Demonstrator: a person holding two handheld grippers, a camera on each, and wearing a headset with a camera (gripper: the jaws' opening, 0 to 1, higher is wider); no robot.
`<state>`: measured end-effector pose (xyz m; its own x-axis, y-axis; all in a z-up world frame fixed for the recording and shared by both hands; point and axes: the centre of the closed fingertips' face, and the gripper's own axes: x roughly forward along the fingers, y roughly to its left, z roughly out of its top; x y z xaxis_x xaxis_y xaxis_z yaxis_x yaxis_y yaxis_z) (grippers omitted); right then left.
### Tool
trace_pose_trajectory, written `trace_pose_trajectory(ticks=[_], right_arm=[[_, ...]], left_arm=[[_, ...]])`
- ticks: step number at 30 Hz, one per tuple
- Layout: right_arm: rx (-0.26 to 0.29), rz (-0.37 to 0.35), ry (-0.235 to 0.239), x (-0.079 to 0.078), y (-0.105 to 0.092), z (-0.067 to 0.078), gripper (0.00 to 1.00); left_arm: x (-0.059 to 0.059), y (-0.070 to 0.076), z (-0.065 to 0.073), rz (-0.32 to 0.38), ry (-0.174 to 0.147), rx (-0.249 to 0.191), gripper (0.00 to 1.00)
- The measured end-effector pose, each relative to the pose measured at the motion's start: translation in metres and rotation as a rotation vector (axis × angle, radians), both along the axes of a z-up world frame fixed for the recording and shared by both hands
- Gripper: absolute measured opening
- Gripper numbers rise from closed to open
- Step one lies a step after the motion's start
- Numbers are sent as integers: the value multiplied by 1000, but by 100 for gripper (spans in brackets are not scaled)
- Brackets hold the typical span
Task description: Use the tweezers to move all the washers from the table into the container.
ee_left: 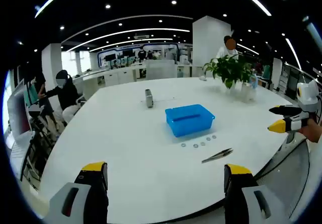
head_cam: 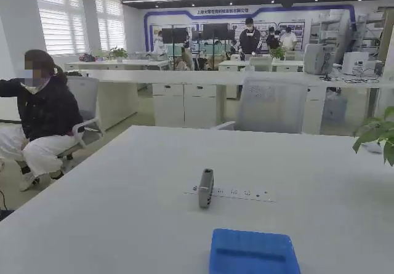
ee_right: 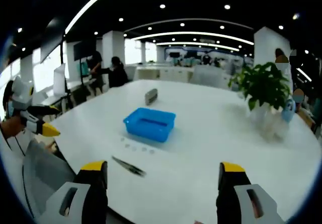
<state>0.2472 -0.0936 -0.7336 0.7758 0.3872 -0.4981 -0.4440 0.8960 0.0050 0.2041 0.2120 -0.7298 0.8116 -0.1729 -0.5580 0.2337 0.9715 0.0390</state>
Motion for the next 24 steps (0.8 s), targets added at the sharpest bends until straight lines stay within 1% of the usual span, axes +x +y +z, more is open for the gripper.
trace_pose_trajectory(ticks=[6,11,14,17,18,20,24], right_arm=[[-2,5,5,-1,1,-2,89],[-19,16,8,-2,3,-3,89],[-22,18,2,-1,4,-2,89],[-17,13,-1,-1,2,-1,89],[-11,10,0,-1,2,-1,89],[-1,10,4,-2,2,-2,89],[-1,17,8,-2,3,-2,89]], left_arm=[[-1,1,0,3,3,3,98],[-2,1,-2,7,9,-3,98],[-3,2,-3,9,10,-2,98],[-3,2,-5,6,18,4,98],[-3,2,-4,2,18,13,98],[-3,1,-3,0,16,15,97],[-3,0,-2,-2,10,18,97]])
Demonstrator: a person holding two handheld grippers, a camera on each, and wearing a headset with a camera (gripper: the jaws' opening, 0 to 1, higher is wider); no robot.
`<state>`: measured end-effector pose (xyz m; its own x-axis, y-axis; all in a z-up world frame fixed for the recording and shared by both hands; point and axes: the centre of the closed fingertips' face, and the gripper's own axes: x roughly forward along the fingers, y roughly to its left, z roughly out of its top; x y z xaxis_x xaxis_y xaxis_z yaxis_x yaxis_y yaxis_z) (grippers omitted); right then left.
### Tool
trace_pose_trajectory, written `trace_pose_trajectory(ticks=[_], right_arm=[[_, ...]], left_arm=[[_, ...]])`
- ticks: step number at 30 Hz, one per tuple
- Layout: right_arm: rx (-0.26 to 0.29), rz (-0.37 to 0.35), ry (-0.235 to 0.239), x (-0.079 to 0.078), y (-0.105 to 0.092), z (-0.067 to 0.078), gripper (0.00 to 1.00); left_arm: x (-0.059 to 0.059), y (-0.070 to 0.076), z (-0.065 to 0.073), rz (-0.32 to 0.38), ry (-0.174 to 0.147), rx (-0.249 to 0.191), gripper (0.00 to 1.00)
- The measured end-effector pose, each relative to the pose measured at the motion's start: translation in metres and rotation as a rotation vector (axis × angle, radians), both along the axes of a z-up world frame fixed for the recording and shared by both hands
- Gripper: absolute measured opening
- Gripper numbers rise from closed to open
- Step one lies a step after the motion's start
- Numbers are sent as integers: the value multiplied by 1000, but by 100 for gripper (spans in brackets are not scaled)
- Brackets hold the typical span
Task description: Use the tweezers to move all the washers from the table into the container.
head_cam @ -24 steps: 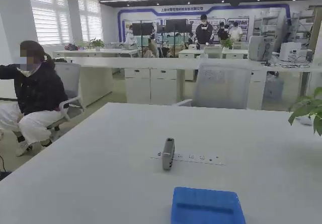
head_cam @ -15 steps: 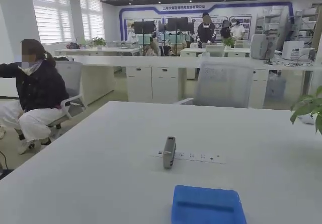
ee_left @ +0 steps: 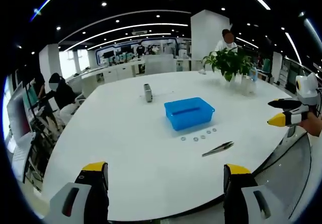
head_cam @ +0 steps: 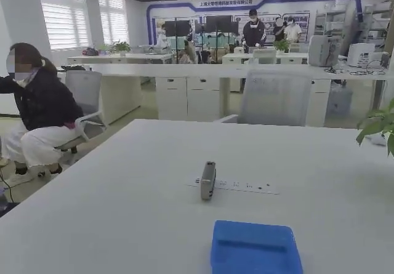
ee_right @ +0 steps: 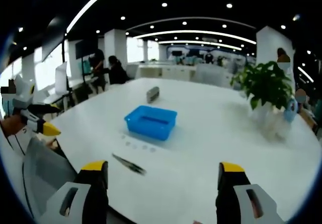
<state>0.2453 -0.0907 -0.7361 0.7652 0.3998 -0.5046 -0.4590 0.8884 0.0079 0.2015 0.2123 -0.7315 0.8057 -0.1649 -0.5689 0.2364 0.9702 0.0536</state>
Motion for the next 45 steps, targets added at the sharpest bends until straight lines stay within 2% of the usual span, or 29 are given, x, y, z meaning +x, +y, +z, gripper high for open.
trace_pose_trajectory(ticks=[4,8,20,29,45], right_arm=[[-11,11,1,0,1,0,89],[-9,15,6,0,3,0,89],[-33,24,28,0,6,-5,88],[-42,38,42,-4,16,-4,88],[-49,51,49,-2,16,-8,88]], left_arm=[[1,0,-1,-2,0,-3,97],[2,1,-1,-10,0,14,97],[7,0,-5,-12,8,5,97],[5,0,-8,-8,16,-3,97],[4,3,-9,3,22,-2,97]])
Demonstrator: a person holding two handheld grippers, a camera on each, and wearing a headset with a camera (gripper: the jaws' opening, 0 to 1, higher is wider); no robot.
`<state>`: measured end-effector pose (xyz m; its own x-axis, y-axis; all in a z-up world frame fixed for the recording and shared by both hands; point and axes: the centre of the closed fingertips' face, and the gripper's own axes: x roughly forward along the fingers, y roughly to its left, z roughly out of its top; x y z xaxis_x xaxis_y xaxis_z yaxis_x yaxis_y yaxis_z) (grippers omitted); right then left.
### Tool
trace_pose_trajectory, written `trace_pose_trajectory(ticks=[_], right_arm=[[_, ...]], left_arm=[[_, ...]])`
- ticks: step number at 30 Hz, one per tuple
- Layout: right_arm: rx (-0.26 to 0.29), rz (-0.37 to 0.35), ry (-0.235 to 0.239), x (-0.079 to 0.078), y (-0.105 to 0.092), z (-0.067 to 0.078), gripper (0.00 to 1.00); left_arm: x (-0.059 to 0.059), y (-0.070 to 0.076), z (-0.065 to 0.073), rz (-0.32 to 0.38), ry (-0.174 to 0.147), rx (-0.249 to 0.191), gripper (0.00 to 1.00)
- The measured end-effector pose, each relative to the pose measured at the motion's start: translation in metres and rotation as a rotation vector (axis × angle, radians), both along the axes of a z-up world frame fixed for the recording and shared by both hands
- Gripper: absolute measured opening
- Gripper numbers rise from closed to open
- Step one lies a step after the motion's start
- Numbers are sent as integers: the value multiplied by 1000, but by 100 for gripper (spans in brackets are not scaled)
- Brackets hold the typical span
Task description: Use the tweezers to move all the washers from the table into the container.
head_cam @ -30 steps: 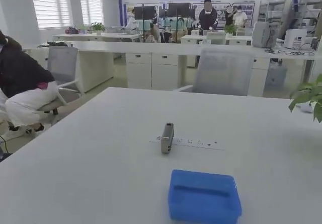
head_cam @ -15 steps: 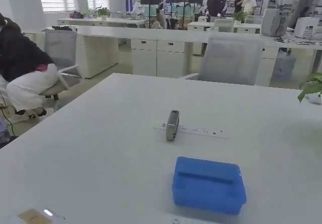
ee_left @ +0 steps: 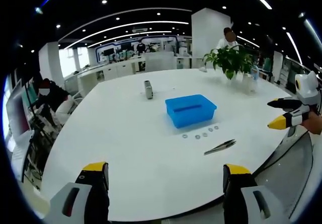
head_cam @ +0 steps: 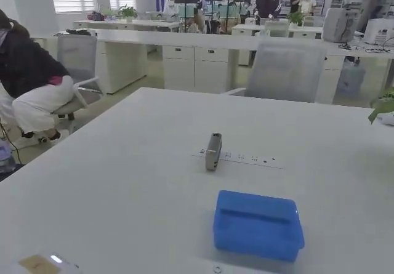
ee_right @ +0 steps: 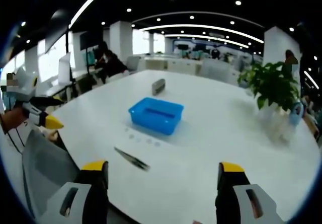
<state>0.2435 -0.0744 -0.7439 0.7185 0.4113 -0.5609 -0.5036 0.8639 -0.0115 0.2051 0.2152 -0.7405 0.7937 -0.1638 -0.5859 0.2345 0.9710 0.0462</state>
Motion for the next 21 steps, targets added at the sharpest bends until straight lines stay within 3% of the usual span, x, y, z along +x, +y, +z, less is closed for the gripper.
trace_pose_trajectory(ticks=[21], right_arm=[[-22,0,12,0,-4,-5,88]], left_arm=[[5,2,-4,3,2,1,96]])
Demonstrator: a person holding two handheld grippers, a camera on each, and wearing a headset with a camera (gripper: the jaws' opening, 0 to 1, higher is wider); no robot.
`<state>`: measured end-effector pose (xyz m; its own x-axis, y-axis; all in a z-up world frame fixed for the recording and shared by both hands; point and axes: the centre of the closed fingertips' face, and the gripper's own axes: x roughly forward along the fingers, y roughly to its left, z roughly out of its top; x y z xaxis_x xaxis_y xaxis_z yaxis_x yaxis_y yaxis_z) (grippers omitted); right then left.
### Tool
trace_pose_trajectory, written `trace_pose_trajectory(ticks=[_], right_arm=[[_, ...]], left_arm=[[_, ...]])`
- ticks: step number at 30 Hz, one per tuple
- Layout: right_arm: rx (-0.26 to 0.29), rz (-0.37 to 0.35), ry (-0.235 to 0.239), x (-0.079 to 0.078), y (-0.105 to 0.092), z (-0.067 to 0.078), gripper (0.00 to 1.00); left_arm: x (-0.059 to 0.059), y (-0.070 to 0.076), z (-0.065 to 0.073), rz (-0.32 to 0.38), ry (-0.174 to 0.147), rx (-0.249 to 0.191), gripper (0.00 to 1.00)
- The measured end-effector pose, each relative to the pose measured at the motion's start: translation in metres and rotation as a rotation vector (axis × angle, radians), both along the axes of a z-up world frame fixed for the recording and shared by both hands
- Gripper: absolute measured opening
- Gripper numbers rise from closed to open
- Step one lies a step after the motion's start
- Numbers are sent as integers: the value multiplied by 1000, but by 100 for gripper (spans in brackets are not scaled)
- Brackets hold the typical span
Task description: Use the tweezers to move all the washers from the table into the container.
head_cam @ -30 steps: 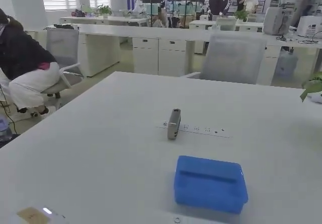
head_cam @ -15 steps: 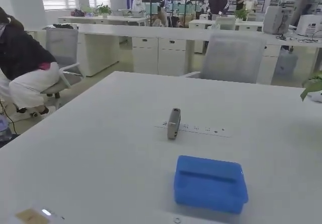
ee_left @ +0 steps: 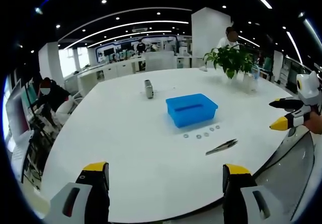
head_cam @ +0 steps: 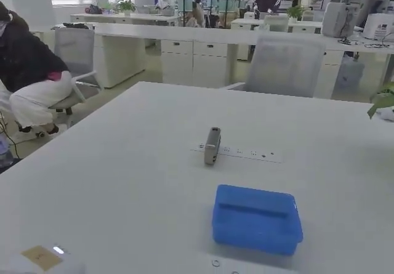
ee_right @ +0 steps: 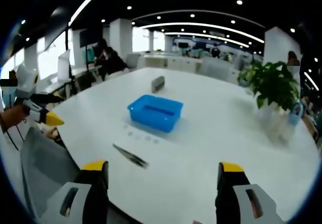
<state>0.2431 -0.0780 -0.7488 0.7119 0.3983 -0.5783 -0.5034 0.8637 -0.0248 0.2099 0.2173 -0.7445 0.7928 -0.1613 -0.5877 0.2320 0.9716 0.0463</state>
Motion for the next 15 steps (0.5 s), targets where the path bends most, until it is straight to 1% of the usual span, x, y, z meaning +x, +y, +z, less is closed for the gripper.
trace_pose_trajectory(ticks=[7,15], right_arm=[[-1,4,1,2,2,0,88],[-7,12,4,4,5,-2,88]], left_arm=[[1,1,-1,-1,3,0,96],[5,2,2,-8,-8,8,94]])
